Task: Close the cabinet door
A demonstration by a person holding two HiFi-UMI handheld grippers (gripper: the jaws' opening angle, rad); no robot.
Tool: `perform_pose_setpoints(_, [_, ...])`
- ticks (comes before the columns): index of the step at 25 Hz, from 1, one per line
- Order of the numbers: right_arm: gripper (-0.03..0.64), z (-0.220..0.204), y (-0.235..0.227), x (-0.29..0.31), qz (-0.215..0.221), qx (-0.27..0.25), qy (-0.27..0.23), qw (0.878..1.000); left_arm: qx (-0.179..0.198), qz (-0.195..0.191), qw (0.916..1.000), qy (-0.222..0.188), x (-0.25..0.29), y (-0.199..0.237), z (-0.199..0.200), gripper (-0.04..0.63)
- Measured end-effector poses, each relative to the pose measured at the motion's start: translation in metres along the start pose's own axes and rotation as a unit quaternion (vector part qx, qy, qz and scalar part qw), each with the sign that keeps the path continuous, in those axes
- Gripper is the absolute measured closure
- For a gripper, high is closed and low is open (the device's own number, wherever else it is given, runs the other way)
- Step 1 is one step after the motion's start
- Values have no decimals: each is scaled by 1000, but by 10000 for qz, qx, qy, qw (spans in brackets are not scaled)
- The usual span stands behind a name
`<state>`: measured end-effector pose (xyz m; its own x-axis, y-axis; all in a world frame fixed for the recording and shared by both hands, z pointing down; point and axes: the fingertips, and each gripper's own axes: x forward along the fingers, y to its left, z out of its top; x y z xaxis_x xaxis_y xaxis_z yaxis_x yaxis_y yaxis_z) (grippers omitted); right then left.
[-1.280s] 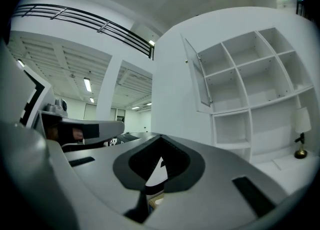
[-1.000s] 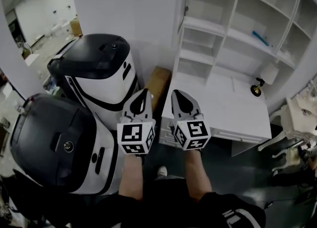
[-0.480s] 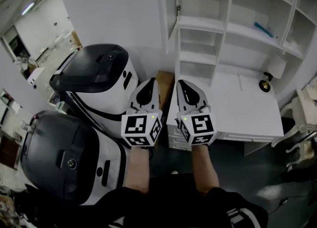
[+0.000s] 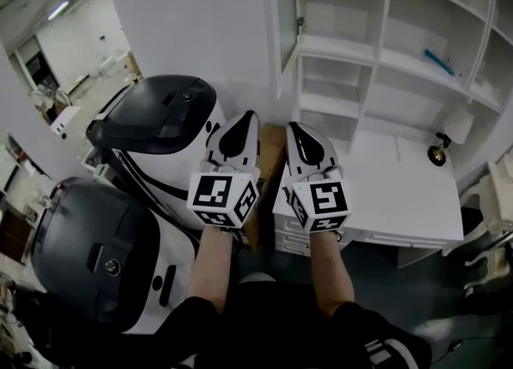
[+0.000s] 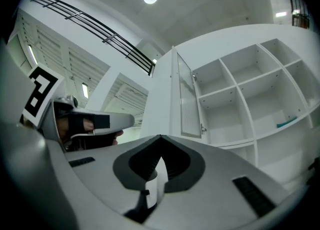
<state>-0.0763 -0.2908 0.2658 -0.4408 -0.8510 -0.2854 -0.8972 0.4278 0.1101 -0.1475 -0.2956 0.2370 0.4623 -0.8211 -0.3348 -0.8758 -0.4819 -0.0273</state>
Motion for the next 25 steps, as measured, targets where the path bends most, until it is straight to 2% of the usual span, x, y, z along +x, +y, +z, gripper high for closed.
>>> perform_pose_setpoints(3, [606, 18, 6, 11, 151, -130, -284, 9994, 43, -23, 10000, 66, 9, 13, 5, 583])
perform_pose_setpoints(7, [606, 39, 6, 34, 170, -429, -415, 9981, 233, -110, 9996, -135, 26, 26, 28, 583])
perform_pose_setpoints(10, [606, 56, 8, 50, 202, -834, -570, 9947, 316, -168, 9990, -274, 42, 31, 47, 583])
perform_pose_setpoints(14, [606, 74, 2, 64, 137, -1165, -676, 9908, 744, -218, 9957, -502, 58, 31, 80, 583])
perform_pose_setpoints(18, [606, 82, -3, 79, 64, -1506, -663, 9863, 890, -28, 9929, -793, 80, 46, 102, 583])
perform_pose_setpoints(25, [606, 100, -9, 98, -100, -1865, -837, 9788, 1382, -178, 9866, -852, 119, 61, 128, 581])
